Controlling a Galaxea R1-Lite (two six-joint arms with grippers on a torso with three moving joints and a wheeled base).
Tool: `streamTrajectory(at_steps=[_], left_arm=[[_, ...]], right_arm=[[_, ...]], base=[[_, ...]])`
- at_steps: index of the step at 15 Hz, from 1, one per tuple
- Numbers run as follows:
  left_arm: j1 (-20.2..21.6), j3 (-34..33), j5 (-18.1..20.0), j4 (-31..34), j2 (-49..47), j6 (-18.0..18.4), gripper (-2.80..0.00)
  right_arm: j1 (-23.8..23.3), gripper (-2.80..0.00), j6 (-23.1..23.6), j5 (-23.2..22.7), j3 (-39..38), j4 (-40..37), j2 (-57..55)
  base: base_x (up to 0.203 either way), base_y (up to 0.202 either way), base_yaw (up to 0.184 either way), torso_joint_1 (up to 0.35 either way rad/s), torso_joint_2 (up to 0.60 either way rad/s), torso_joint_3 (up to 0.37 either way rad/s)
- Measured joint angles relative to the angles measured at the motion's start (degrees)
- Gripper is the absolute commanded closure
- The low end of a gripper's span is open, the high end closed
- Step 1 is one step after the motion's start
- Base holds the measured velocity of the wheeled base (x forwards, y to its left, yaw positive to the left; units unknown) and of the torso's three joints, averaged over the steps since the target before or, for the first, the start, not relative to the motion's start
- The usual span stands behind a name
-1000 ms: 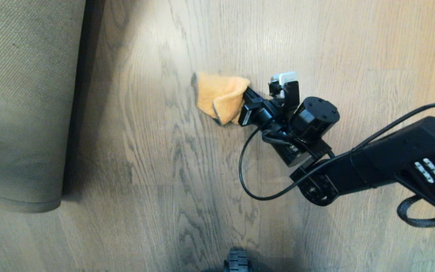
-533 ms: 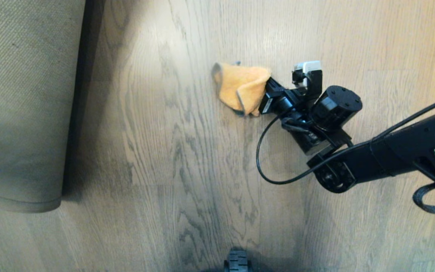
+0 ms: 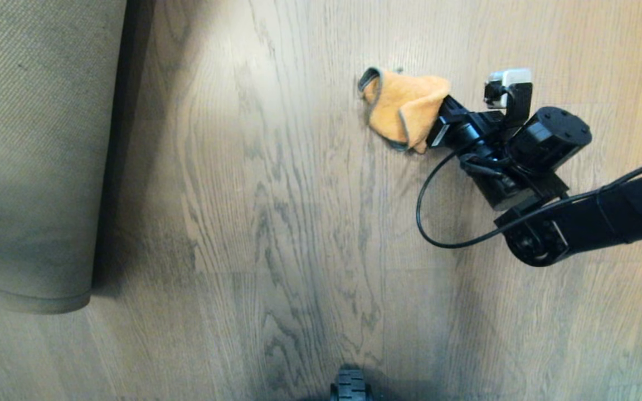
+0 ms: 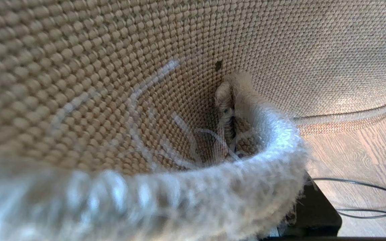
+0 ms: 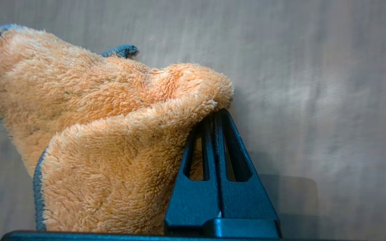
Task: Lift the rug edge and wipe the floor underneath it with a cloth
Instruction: Wipe the floor under the carpet with a rag
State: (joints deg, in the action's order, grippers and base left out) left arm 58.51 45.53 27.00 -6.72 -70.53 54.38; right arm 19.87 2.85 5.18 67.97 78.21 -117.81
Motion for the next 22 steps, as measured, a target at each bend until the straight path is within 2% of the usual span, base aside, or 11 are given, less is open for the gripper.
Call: streamTrajectory(at_steps=[6, 14, 22], left_arm=[[0.0, -0.41, 0.04, -0.04, 0.11, -0.01, 0.0], [-0.15, -0.96, 0.0, -0.02, 0.44, 0.0, 0.0], [-0.37, -1.18, 0.01, 0.02, 0.8, 0.0, 0.0]], right_arm=[[-7.19, 0.0, 0.09, 0.3, -3.58, -1.46, 5.46], [-14.89, 0.0, 1.88, -1.67, -17.29, -2.28, 17.98], [-26.51, 0.0, 2.0, -2.99, -23.35, -5.99, 26.22]], base=[[0.0, 0.0, 0.0, 0.0, 0.0, 0.0], [0.0, 0.0, 0.0, 0.0, 0.0, 0.0], [0.0, 0.0, 0.0, 0.0, 0.0, 0.0]])
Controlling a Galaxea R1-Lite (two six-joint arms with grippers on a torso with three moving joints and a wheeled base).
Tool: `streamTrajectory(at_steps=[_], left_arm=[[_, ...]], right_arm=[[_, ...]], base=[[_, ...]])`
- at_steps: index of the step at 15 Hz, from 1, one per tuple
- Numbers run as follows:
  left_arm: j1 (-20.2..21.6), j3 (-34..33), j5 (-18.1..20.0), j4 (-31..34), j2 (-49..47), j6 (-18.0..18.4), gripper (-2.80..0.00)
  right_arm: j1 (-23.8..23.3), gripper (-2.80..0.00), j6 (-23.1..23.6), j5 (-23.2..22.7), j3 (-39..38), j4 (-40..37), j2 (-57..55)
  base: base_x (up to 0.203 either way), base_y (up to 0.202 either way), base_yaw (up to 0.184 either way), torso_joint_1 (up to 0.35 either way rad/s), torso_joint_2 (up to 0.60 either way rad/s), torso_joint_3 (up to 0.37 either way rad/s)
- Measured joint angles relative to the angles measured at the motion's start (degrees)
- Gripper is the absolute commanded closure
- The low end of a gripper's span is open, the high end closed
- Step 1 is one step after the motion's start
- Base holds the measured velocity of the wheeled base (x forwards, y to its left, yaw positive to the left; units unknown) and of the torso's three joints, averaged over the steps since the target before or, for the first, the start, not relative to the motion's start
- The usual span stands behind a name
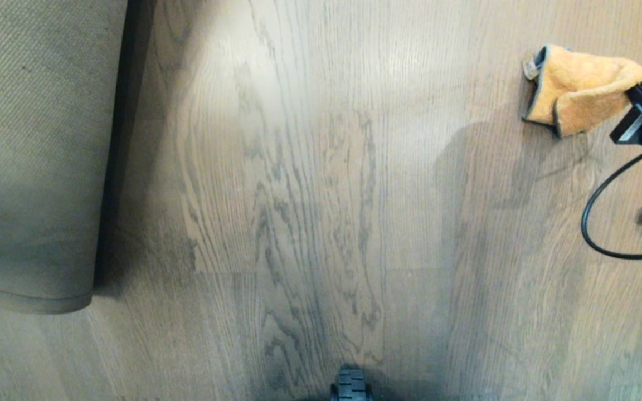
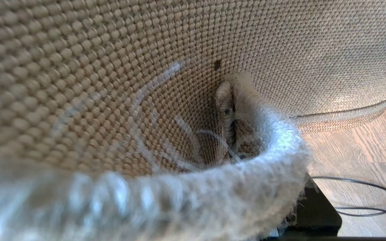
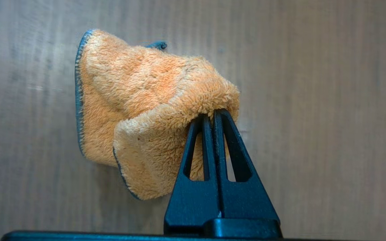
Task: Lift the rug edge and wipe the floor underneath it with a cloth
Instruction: Wipe the floor under the carpet with a rag, then put down the rag
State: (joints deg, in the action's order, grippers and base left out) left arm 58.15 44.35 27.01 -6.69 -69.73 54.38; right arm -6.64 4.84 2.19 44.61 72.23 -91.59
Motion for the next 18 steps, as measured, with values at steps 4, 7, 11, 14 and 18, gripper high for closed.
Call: streamTrajectory(at_steps=[4, 7, 11, 14, 18], left_arm=[[0.0, -0.15, 0.0, -0.02, 0.38, 0.0, 0.0], [0.0, -0.59, 0.0, -0.02, 0.71, 0.0, 0.0], [0.0, -0.77, -0.01, -0.02, 1.16, 0.0, 0.0], [0.01, -0.96, 0.0, 0.02, 1.43, 0.0, 0.0], [0.23, -1.24, -0.04, 0.02, 1.71, 0.0, 0.0]], right_arm=[[-6.27, 0.0, 0.03, 0.04, -3.67, -1.44, 2.79], [-11.51, 0.0, 0.14, 0.04, -7.44, -3.87, 5.0], [-14.84, 0.0, 0.3, 0.09, -14.88, -8.03, 8.64], [-15.13, 0.0, 0.34, -1.55, -21.62, -7.51, 9.74], [-15.21, 0.0, 0.39, -5.75, -29.52, -1.68, 7.72]], base=[[0.0, 0.0, 0.0, 0.0, 0.0, 0.0], [0.0, 0.0, 0.0, 0.0, 0.0, 0.0], [0.0, 0.0, 0.0, 0.0, 0.0, 0.0], [0.0, 0.0, 0.0, 0.0, 0.0, 0.0], [0.0, 0.0, 0.0, 0.0, 0.0, 0.0]])
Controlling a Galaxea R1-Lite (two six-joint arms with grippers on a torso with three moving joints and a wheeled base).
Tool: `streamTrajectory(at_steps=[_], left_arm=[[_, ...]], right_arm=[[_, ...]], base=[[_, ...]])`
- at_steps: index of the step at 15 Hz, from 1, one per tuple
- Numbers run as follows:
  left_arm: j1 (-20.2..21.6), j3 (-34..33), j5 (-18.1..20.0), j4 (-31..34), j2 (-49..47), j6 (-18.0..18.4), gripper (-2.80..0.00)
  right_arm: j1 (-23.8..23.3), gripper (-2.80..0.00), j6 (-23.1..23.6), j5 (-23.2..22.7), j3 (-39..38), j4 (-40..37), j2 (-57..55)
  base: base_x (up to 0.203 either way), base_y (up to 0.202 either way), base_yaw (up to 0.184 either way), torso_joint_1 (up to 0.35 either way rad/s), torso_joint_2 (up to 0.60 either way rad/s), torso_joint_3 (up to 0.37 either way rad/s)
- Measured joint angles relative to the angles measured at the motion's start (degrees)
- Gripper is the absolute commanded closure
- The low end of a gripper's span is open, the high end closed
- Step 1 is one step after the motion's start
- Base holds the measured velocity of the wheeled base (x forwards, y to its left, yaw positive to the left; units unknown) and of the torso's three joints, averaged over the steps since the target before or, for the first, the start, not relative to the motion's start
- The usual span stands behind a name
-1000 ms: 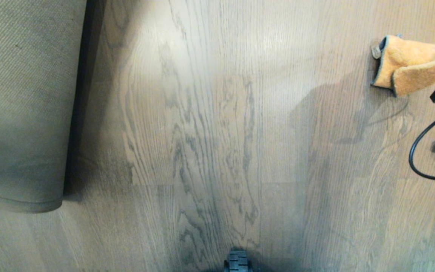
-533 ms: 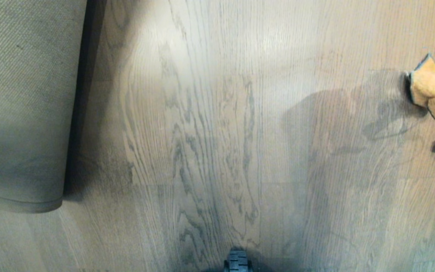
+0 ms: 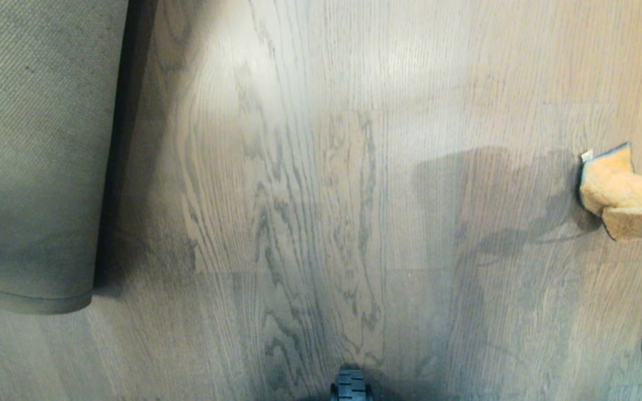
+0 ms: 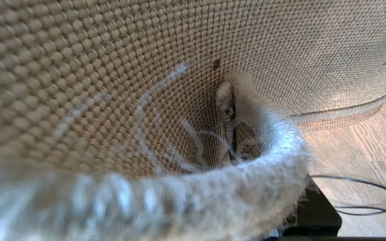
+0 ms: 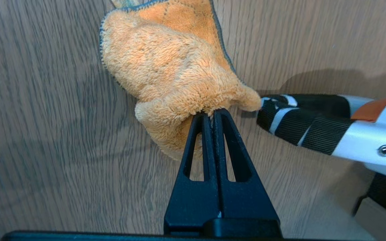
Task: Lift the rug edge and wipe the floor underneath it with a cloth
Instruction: Put down the rag
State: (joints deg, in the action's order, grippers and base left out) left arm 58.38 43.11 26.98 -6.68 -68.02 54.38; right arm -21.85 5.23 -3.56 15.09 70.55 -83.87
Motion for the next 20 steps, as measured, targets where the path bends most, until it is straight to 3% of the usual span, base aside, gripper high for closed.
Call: streamTrajectory(at_steps=[5, 18, 19, 20], left_arm=[[0.0, -0.05, -0.05, -0.06, 0.06, 0.08, 0.0], [0.2, 0.05, -0.06, -0.02, 0.35, 0.0, 0.0], [0.2, 0.05, -0.06, -0.02, 0.39, 0.01, 0.0], [0.2, 0.05, -0.06, -0.02, 0.41, 0.0, 0.0]], right_arm=[[0.0, 0.0, -0.39, -2.36, -3.45, 16.35, -11.3], [0.05, 0.0, -0.3, -4.82, -3.08, 16.69, -20.0], [0.05, -2.8, -0.35, -4.84, -3.06, 16.69, -20.09], [0.05, -2.8, -0.35, -4.84, -3.06, 16.66, -20.15]], base=[[0.0, 0.0, 0.0, 0.0, 0.0, 0.0], [0.0, 0.0, 0.0, 0.0, 0.0, 0.0], [0.0, 0.0, 0.0, 0.0, 0.0, 0.0], [0.0, 0.0, 0.0, 0.0, 0.0, 0.0]])
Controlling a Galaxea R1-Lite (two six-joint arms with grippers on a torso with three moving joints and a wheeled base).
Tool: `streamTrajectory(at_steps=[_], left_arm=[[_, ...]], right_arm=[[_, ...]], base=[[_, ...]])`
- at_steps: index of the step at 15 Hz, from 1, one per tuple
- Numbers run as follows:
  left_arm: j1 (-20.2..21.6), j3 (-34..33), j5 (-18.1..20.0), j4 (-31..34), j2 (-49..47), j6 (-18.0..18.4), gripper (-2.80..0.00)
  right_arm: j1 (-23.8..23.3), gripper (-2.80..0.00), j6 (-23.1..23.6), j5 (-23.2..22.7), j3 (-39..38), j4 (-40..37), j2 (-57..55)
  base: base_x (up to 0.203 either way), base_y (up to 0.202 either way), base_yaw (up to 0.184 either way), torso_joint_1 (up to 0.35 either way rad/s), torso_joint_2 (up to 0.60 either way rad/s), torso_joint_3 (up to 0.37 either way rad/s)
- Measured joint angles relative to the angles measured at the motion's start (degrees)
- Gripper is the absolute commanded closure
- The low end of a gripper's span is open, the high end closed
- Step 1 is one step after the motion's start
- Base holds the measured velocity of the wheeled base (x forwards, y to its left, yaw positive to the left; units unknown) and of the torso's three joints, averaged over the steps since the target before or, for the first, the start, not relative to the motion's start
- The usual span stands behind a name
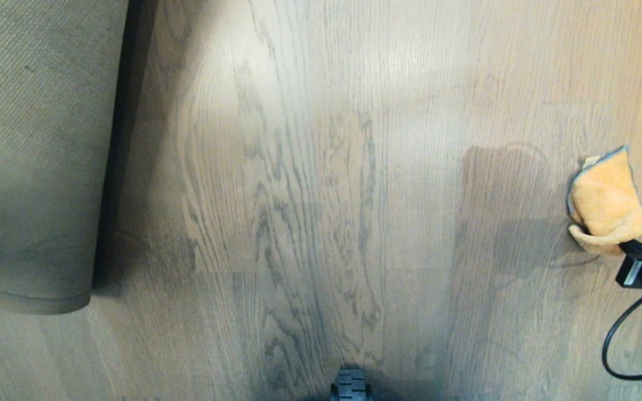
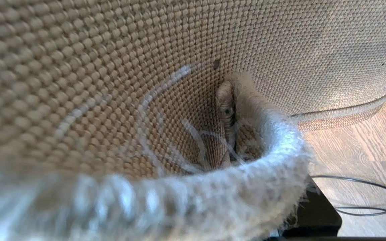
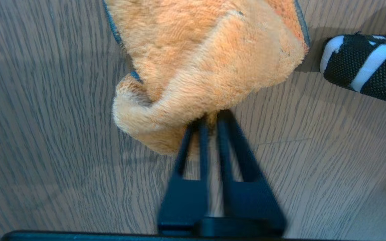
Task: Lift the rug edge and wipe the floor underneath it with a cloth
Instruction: Put down the rag
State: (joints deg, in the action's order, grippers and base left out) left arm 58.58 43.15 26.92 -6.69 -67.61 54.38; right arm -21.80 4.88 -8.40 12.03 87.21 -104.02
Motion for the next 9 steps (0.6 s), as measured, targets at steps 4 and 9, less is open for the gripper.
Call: streamTrajectory(at_steps=[4, 9], left_arm=[[0.0, 0.0, 0.0, -0.01, 0.02, 0.0, 0.0], [0.02, 0.0, 0.0, 0.0, 0.06, -0.02, 0.0]], right_arm=[[0.0, -2.8, 0.18, 0.03, -0.1, -0.02, -0.06], [0.0, -2.8, 0.0, 0.02, -0.63, -0.01, 1.46]], base=[[0.0, 0.0, 0.0, 0.0, 0.0, 0.0], [0.0, 0.0, 0.0, 0.0, 0.0, 0.0]])
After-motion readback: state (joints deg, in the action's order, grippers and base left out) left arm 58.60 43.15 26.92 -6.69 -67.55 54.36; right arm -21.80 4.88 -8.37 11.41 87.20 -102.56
